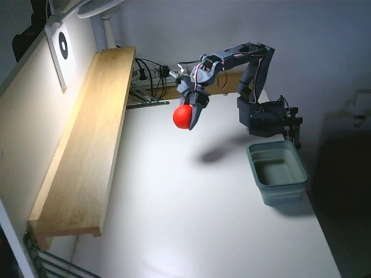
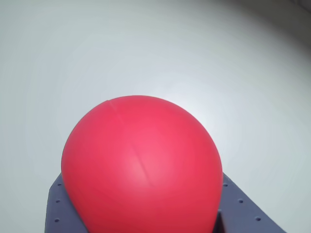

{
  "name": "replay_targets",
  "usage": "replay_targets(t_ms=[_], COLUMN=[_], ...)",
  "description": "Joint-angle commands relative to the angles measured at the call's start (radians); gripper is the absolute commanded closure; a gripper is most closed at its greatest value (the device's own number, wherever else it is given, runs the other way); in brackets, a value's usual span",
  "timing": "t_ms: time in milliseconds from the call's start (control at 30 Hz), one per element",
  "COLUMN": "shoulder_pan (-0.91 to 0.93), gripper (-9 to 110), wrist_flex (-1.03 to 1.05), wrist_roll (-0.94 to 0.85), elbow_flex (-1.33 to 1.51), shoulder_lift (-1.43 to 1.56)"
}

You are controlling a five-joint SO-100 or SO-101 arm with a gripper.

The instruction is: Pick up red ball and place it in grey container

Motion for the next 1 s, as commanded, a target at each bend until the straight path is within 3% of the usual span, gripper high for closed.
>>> replay_targets(t_ms=[0, 100, 967], shoulder_pan=[-0.008, -0.032, -0.805], gripper=[78, 78, 78], wrist_flex=[0.031, 0.031, 0.031], wrist_roll=[0.003, 0.003, 0.003], elbow_flex=[-0.071, -0.071, -0.071], shoulder_lift=[0.021, 0.021, 0.021])
